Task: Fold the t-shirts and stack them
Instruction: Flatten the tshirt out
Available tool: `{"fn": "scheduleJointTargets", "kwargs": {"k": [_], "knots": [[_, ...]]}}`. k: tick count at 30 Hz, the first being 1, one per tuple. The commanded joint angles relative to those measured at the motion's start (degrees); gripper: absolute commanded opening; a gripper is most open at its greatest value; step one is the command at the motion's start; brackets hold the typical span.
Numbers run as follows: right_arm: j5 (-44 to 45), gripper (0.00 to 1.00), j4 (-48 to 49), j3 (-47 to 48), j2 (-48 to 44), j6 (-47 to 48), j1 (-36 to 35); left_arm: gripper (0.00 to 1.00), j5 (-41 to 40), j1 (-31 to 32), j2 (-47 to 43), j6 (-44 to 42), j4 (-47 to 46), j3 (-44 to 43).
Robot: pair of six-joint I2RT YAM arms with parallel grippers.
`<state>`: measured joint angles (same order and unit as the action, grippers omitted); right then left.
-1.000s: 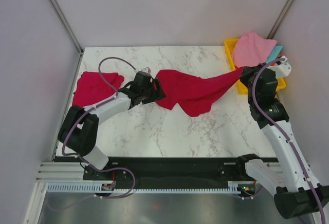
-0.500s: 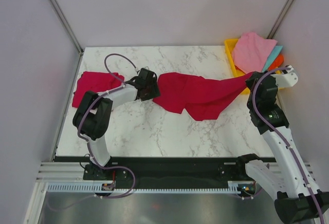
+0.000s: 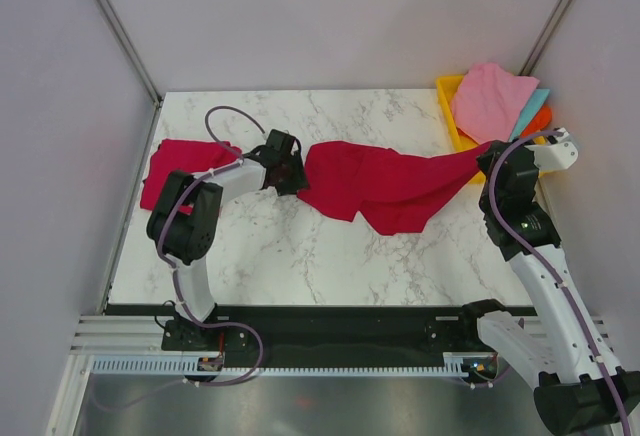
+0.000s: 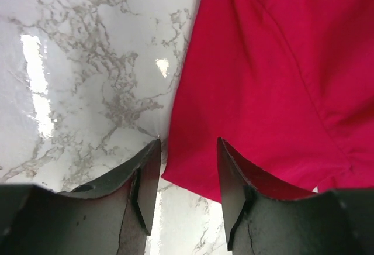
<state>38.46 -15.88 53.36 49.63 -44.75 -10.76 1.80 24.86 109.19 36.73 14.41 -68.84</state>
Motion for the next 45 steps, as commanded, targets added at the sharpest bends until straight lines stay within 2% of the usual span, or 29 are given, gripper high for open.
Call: {"fn": "scheduleJointTargets", "kwargs": {"k": [1, 2, 5, 6, 7, 11, 17, 23, 26, 27, 31, 35, 39, 45], "knots": [[1.0, 0.0, 1.6, 0.5, -0.1, 0.0, 0.0, 0.5, 3.9, 0.5, 0.9, -1.6, -0.4, -1.0], [1.1, 0.0, 1.6, 0.6, -0.1, 0.1, -0.1, 0.49, 4.3, 0.5, 0.7, -0.9, -0.5, -0.2], [0.8, 0.0, 1.6, 0.7, 0.0, 0.1, -0.1, 0.33, 4.6, 0.8, -0.3, -0.7, -0.4, 0.7], [0.7, 0.0, 1.6, 0.8, 0.0, 0.1, 0.0, 0.14, 4.7, 0.9, -0.6, -0.8, -0.5, 0.8], [0.8, 0.0, 1.6, 0.8, 0.0, 0.1, 0.0, 0.02, 4.7, 1.0, -1.0, -0.7, -0.5, 0.9], [0.6, 0.0, 1.5, 0.8, 0.2, 0.1, 0.0, 0.02, 5.3, 1.2, -5.0, -0.6, -0.6, 2.0], [0.0, 0.0, 1.6, 0.9, 0.6, 0.1, 0.0, 0.02, 2.9, 1.2, -20.7, 0.2, -0.7, 9.4], [-2.5, 0.0, 1.6, 1.6, 2.4, 1.0, 0.0, 0.02, 2.0, 1.2, -33.1, 1.7, -1.0, 12.8], [-7.8, 0.0, 2.5, 2.9, 3.3, 2.6, -0.1, 0.02, 0.7, 1.0, -38.0, 2.9, 0.9, 12.2], [-12.9, 0.0, 3.9, 3.3, 3.3, 4.6, -0.1, 0.02, 1.3, 0.9, -39.2, 3.3, 1.3, 11.9], [-22.9, 0.0, 5.1, 6.7, 0.8, 7.7, 0.0, 0.02, 5.0, 0.9, -47.3, 4.3, 4.5, 9.3], [-30.4, 0.0, 3.7, 9.8, -5.1, 9.5, -0.1, 0.02, 7.5, 0.9, -59.1, 2.7, 13.0, -0.2], [-35.6, 0.0, 0.1, 15.7, -10.2, 9.2, 0.0, 0.02, 7.6, 1.0, -66.5, 1.6, 19.6, -11.5], [-36.3, 0.0, -3.7, 24.1, -16.0, 6.3, 0.0, 0.02, 6.4, 0.9, -68.3, 1.1, 28.5, -29.8]]}}
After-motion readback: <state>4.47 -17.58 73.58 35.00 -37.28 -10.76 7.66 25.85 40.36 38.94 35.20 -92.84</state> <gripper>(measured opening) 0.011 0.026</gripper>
